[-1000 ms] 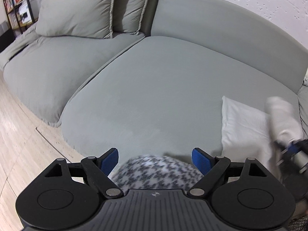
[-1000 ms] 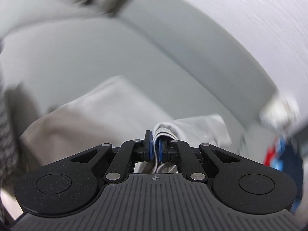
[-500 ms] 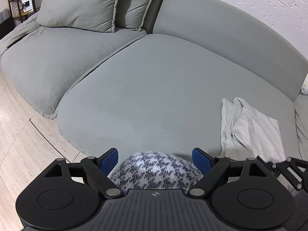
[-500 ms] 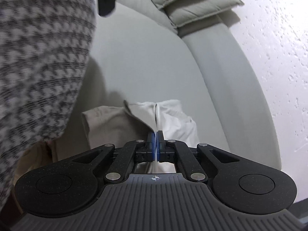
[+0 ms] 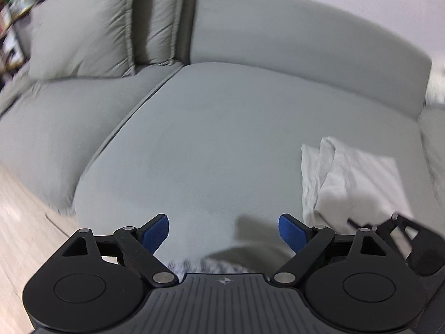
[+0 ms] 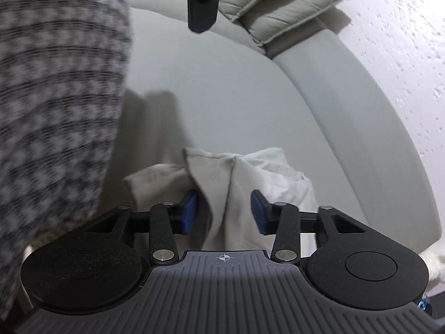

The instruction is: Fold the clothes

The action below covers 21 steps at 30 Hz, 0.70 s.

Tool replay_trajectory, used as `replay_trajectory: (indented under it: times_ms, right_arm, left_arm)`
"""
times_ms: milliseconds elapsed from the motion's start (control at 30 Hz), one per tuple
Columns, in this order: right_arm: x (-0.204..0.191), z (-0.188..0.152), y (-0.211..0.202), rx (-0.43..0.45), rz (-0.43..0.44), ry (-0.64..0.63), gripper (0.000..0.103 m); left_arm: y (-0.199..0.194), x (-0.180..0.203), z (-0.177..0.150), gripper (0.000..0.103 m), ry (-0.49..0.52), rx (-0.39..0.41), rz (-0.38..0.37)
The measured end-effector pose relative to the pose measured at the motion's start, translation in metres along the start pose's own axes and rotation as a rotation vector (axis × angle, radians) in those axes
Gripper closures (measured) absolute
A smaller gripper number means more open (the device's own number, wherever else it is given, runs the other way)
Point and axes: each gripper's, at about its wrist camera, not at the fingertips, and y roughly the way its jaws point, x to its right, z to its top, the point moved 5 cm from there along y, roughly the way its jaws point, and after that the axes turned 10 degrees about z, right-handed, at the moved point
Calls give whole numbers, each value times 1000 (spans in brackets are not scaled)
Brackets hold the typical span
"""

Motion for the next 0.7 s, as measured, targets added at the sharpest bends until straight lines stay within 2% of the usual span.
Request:
replay_trajectory:
  times_ms: [100,167,267,333,400,467,567,667,700]
  right_arm:
    - [17,4,8,7,-31,90,72]
    - [24,4,18,-9,-7,125,72]
    - [26,7,28,-26,30,114,71]
    - [26,10,32,-16,35,95,74]
    - [26,14,33,-18,41,92,100]
    - [28,14,32,-26,48,105,100]
    - [33,16,29,-21,54,111,100]
    - [33,9,15,-4,45,82,100]
    - [33,6,11,0,42,81,100]
  left_arm:
    - [14,7,4,17,56,-20,29]
    - [20,6,3,17,63,-35,38]
    - [26,7,-2,17,75,-65,35]
    - [27,11,-5,17,102,-70,31]
    - [24,16,-5,17,131,-55,30]
    - [21,21,-5,17,153,-39,21]
    - [16,27,-6,20,153,-43,-36]
    - [10,34,-7,27,157,-16,-129]
    - [6,34,-7,29,154,9,-182]
